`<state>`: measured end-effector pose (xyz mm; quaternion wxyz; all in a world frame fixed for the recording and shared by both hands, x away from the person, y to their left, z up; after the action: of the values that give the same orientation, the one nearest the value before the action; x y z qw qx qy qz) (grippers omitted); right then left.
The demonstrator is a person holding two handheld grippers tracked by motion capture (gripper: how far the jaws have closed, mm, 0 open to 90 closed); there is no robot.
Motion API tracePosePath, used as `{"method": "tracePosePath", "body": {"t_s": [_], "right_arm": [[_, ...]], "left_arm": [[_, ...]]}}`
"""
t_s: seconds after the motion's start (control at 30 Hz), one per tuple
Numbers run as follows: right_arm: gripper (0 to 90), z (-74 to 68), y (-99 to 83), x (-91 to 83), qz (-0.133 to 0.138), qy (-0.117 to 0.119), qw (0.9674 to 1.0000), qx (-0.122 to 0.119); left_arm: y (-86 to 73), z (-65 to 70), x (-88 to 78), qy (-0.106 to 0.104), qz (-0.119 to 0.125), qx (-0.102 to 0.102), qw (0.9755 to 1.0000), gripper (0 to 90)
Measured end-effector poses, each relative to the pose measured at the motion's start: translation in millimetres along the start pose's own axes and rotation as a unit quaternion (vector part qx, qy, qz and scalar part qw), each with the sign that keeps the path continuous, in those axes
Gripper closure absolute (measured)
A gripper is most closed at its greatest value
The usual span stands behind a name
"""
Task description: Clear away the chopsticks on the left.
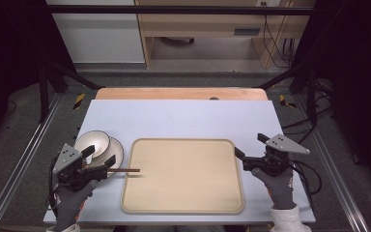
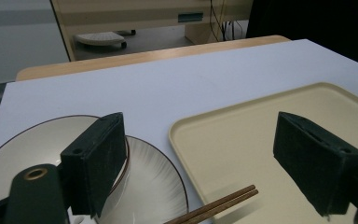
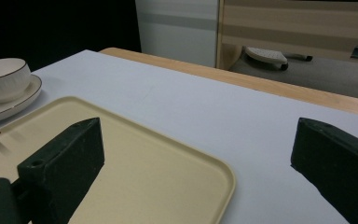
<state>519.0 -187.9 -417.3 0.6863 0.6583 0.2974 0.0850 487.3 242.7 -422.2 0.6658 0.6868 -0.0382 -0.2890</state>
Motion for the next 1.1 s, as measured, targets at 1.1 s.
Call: {"method": "tracePosePath", "body": {"t_s": [1.1], "right_arm": [[3.0, -12.6, -5.7, 2.1, -0.023, 0.004, 0.9996, -0.016]], "left_arm": [[-77.8, -43.6, -49.2, 0.029, -0.075, -0.001, 0.9968, 15.1]]}}
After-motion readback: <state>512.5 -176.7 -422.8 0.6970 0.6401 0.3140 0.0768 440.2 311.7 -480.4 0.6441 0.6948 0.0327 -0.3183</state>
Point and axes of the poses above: each handheld gripper's, and its own axes: x roughly forward along the jaws, y roughly out of its top, z roughly to its right, the point moved 10 cm from there along x, roughly forward along the jaws, and after that the axes turned 1 degree about z, right-handed, at the moved point
